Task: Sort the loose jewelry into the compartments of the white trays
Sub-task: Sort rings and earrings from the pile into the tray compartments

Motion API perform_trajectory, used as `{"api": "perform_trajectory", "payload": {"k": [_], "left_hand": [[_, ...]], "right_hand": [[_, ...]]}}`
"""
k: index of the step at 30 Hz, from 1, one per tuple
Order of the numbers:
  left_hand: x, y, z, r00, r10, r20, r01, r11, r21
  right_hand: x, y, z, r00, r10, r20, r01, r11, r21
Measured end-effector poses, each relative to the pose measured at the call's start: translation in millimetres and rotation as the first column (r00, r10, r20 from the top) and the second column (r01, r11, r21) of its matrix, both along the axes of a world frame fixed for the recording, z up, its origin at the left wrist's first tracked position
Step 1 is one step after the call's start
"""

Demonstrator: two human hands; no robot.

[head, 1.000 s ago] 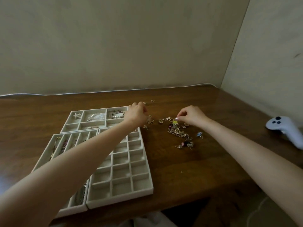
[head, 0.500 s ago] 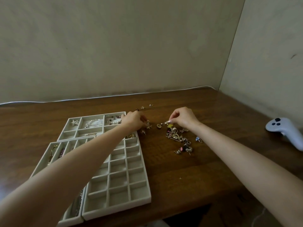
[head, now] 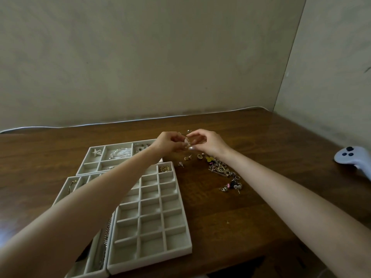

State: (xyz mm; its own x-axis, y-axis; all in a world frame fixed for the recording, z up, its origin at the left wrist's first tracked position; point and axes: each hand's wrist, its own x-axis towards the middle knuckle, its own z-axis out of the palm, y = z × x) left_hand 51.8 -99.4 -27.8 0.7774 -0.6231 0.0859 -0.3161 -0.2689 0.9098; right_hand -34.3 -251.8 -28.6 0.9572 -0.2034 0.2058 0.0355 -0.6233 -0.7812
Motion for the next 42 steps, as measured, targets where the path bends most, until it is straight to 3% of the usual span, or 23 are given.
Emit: {"api": "perform_trajectory", "payload": {"k": [7, 11, 15, 21, 29, 31, 36, 42], "left_hand": [[-10.3, -0.9, 9.9, 1.0, -0.009, 0.011, 0.009, 1.0, 0.002], [-13.6, -2.6, 11.4, 0.999, -0.021, -0.039, 0.019, 0.999, -0.04], [-13.8, -1.5, 10.5, 0.997, -0.005, -0.082, -0.002, 0.996, -0.088], [-16.4, 3.6, 10.3, 0.998, 0.012, -0.058, -0.017, 0.996, -0.085], [-18.7, 14.4, 12.1, 0.999, 0.035, -0.002, -0.035, 0.999, -0.035], [-16.7, 18.8, 12.7, 0.999, 0.034, 0.007, -0.034, 0.999, -0.015], [-13.6, 26.8, 12.8, 0.999, 0.035, 0.01, -0.035, 0.999, -0.008], [-7.9, 51.7, 13.7, 0.973, 0.1, 0.206, -0.115, 0.991, 0.063]], "right_hand": [[-1.5, -2.6, 7.5, 0.998, 0.068, 0.011, -0.069, 0.99, 0.127], [-8.2, -16.1, 10.1, 1.0, 0.023, -0.014, -0.023, 1.0, 0.0], [-20.2, -37.3, 15.1, 0.989, -0.028, -0.142, 0.004, 0.986, -0.168], [-37.8, -56.6, 14.4, 0.952, -0.093, -0.291, 0.023, 0.971, -0.237], [-35.5, -45.0, 2.1, 0.953, -0.079, -0.291, -0.014, 0.952, -0.304], [-32.8, -45.0, 3.0, 0.964, -0.102, -0.243, 0.036, 0.964, -0.263], [-33.3, -46.6, 10.6, 0.972, -0.088, -0.22, 0.096, 0.995, 0.025], [-28.3, -42.9, 2.8, 0.977, -0.087, -0.196, 0.08, 0.996, -0.044]]}}
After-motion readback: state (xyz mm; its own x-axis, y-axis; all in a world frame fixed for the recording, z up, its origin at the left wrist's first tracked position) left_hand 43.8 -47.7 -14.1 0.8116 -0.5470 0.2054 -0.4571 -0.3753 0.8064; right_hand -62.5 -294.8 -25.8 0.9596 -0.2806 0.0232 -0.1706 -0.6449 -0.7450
